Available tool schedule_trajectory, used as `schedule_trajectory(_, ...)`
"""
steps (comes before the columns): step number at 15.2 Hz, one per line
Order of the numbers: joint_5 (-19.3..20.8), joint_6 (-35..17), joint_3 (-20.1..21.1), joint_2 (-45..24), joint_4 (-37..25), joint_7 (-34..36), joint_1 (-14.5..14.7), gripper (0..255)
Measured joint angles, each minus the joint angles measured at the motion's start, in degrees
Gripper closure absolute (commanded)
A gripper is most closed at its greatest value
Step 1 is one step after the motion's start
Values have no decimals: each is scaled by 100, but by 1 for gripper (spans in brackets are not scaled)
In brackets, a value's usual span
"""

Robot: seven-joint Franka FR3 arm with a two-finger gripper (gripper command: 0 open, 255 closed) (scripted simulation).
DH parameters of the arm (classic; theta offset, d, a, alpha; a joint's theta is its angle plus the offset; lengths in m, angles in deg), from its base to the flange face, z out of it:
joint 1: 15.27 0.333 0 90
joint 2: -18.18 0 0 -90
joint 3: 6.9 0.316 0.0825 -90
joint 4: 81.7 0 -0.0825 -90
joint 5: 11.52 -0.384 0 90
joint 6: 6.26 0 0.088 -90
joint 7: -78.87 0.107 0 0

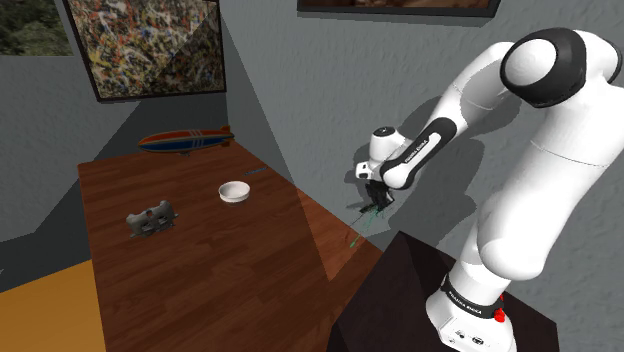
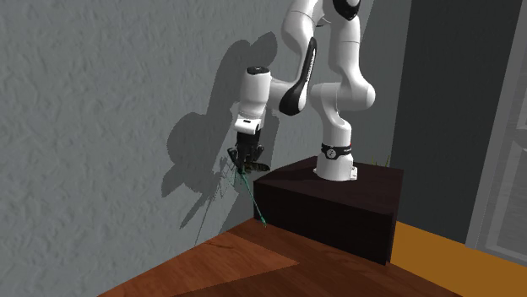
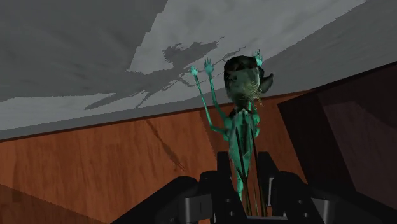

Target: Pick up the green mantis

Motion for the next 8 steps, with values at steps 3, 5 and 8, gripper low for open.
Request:
schedule_trajectory(3,17,313,17,307,-11,-43,-7,255)
schedule_trajectory(5,26,532,41,520,-13,-70,-10,255)
schedule_trajectory(8,7,817,92,769,-37,-102,0,255)
